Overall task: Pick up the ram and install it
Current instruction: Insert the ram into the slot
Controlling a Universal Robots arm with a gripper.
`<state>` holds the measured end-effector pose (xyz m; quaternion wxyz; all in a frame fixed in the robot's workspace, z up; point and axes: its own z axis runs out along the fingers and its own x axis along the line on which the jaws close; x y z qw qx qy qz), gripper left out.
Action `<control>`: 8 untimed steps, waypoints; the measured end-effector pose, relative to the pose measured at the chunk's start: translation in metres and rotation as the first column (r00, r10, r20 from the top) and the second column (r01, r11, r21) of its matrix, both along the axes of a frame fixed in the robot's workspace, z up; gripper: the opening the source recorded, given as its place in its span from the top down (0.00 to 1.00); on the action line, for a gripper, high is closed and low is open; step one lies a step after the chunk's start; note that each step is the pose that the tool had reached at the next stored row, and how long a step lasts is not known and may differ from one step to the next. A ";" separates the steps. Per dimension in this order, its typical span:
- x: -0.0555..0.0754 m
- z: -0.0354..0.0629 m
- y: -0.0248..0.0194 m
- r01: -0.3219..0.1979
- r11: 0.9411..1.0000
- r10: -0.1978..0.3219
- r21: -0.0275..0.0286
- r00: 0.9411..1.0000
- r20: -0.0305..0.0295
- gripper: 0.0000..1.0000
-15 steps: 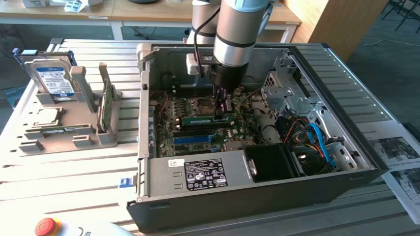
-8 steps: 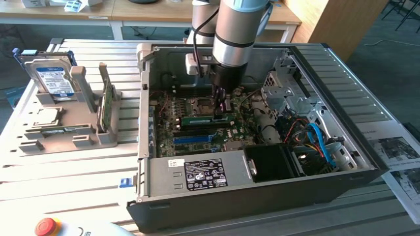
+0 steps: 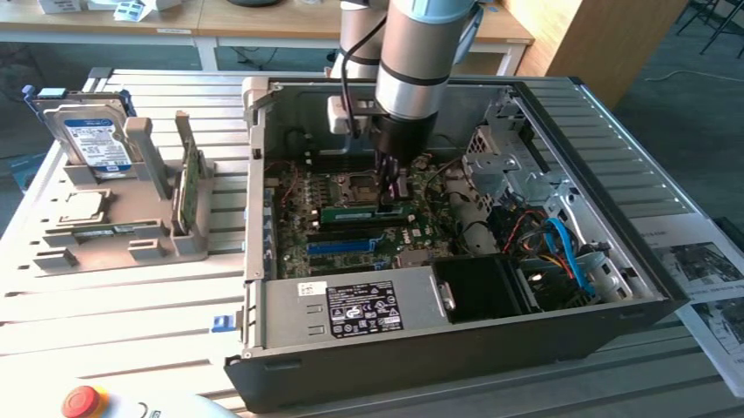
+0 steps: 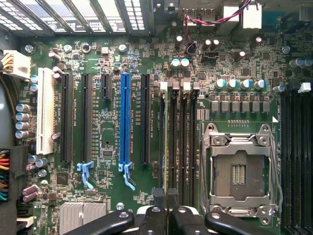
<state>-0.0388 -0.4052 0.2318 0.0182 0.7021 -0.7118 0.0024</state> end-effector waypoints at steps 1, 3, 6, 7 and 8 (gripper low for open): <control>0.000 -0.0002 0.0000 0.000 1.000 0.000 0.000 1.000 0.000 0.88; 0.000 -0.0006 0.0000 0.000 1.000 0.000 0.000 1.000 0.000 0.88; 0.000 -0.0006 0.0000 0.000 1.000 0.000 0.000 1.000 0.000 0.88; 0.000 -0.0006 0.0000 0.000 1.000 0.000 0.000 1.000 0.000 0.88; -0.001 -0.0006 0.0000 0.000 1.000 0.000 0.000 1.000 0.000 0.88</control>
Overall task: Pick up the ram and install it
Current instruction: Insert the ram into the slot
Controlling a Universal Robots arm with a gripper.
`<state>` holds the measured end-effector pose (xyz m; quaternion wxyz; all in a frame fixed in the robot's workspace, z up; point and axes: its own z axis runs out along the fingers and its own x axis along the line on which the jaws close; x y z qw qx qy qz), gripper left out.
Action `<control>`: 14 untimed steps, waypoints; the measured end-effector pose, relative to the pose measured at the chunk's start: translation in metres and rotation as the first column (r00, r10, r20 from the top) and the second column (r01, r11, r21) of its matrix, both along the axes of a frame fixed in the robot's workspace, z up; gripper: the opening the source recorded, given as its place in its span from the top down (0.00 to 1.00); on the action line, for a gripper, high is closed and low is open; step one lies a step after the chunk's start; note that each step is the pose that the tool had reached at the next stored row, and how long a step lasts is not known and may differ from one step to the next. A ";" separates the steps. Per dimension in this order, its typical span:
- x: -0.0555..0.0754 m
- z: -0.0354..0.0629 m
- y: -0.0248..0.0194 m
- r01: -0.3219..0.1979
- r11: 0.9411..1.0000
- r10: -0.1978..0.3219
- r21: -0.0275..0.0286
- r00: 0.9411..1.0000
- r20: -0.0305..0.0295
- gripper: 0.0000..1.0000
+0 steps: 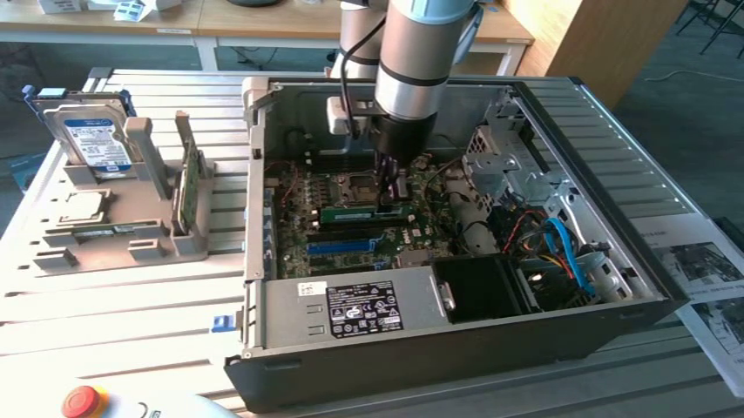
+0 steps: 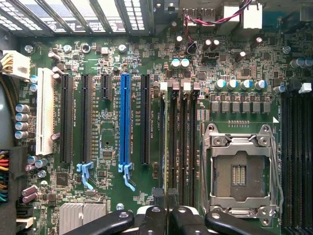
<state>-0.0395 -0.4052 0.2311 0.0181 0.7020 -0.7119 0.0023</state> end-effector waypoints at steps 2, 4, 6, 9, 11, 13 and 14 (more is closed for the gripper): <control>0.000 0.0000 0.0000 0.000 1.000 0.000 0.000 1.000 0.000 0.88; -0.001 0.0000 -0.0007 0.000 1.000 0.000 0.000 1.000 0.000 0.88; 0.000 0.0000 -0.0007 0.000 1.000 0.000 0.000 1.000 0.000 0.88; 0.000 0.0000 -0.0007 0.000 1.000 0.000 0.000 1.000 0.000 0.88; 0.000 0.0000 -0.0007 0.000 1.000 0.000 0.000 1.000 0.000 0.88; 0.000 -0.0001 -0.0007 0.000 1.000 0.000 0.000 1.000 0.000 0.88; 0.000 -0.0002 -0.0007 0.000 1.000 0.000 0.000 1.000 0.000 0.88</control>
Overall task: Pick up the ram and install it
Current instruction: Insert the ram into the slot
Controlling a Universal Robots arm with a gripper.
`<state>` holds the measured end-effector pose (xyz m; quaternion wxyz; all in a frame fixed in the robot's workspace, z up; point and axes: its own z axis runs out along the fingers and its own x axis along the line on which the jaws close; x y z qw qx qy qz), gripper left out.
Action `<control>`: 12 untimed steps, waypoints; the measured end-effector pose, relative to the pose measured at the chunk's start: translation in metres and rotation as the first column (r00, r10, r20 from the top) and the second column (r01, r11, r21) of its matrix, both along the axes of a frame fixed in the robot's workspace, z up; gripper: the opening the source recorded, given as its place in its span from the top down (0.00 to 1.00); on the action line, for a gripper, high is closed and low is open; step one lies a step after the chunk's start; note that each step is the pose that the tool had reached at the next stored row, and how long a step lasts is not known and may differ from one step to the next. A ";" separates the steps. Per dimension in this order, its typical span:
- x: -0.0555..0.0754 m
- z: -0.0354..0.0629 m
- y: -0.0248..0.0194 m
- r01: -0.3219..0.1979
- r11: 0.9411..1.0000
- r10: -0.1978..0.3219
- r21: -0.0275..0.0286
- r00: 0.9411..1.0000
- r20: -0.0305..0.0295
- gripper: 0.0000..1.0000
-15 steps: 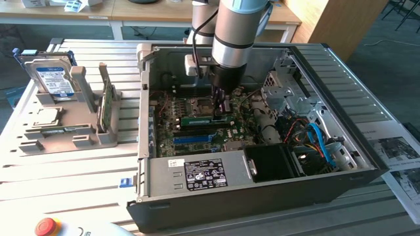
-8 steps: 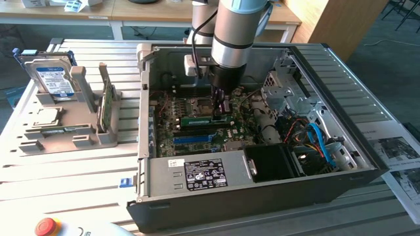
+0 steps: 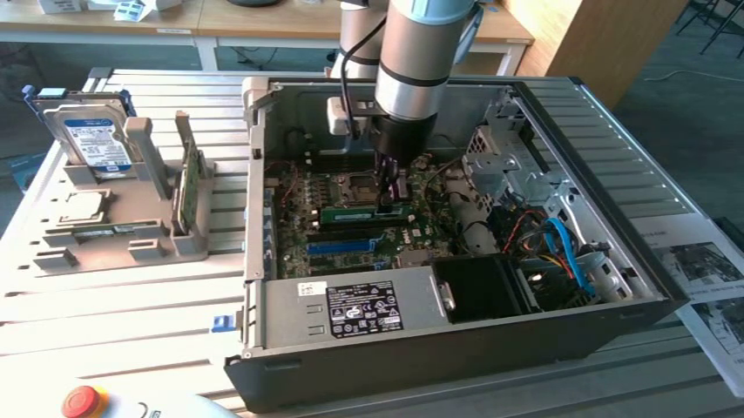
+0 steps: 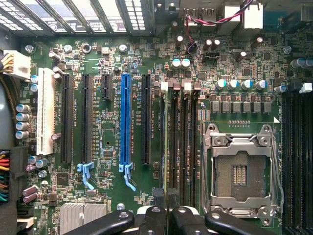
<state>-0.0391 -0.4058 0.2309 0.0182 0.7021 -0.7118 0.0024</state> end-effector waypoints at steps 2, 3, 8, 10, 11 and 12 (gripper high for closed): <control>0.000 -0.0005 0.0000 0.000 1.000 0.000 0.000 1.000 0.000 0.88; 0.000 -0.0006 0.0000 0.000 1.000 0.000 0.000 1.000 0.000 0.88; 0.000 -0.0016 0.0000 0.000 1.000 0.000 0.000 1.000 0.000 0.88; 0.000 -0.0023 0.0000 0.000 1.000 0.000 0.000 1.000 0.000 0.88; 0.000 -0.0025 0.0000 0.000 1.000 0.000 0.000 1.000 0.000 0.88; 0.000 -0.0027 0.0000 0.000 1.000 0.000 0.000 1.000 0.000 0.88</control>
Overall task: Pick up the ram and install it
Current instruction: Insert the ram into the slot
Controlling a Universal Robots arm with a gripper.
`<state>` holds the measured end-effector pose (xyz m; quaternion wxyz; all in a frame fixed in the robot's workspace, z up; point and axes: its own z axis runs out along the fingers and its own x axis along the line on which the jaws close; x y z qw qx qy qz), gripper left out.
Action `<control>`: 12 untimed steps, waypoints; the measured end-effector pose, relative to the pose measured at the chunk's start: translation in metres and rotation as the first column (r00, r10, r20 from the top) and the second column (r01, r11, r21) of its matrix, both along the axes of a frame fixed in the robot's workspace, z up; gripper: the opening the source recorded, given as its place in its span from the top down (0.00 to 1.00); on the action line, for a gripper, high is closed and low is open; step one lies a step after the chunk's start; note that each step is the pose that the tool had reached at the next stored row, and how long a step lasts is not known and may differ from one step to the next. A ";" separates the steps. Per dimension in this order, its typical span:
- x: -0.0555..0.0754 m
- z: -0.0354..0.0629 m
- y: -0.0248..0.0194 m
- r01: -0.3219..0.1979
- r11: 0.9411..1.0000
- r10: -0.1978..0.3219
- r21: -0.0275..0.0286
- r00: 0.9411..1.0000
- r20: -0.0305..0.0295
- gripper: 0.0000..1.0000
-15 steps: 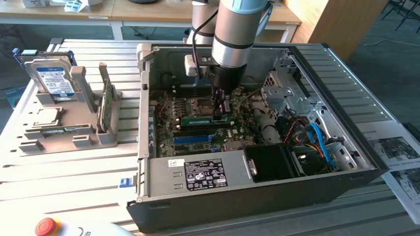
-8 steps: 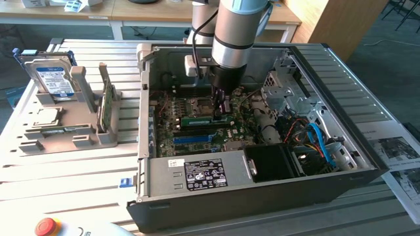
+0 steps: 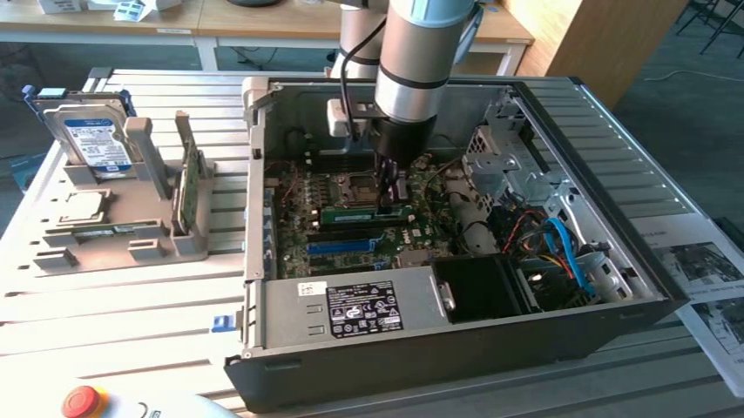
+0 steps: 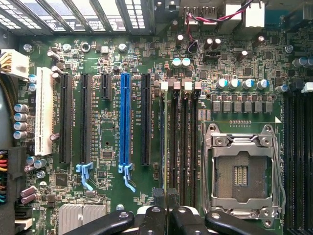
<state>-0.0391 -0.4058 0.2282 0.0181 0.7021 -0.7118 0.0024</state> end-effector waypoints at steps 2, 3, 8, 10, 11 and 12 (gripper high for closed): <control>0.000 -0.0006 0.0000 0.000 1.000 0.000 0.000 1.000 0.000 0.88; 0.000 -0.0008 0.0000 0.000 1.000 0.000 0.000 1.000 0.000 0.88; 0.000 -0.0020 0.0000 0.000 1.000 0.000 0.000 1.000 0.000 0.88; 0.000 -0.0026 0.0000 0.000 1.000 0.000 0.000 1.000 0.000 0.88; 0.000 -0.0029 0.0000 0.000 1.000 0.000 0.000 1.000 0.000 0.88; 0.000 -0.0032 0.0000 0.000 1.000 0.000 0.000 1.000 0.000 0.88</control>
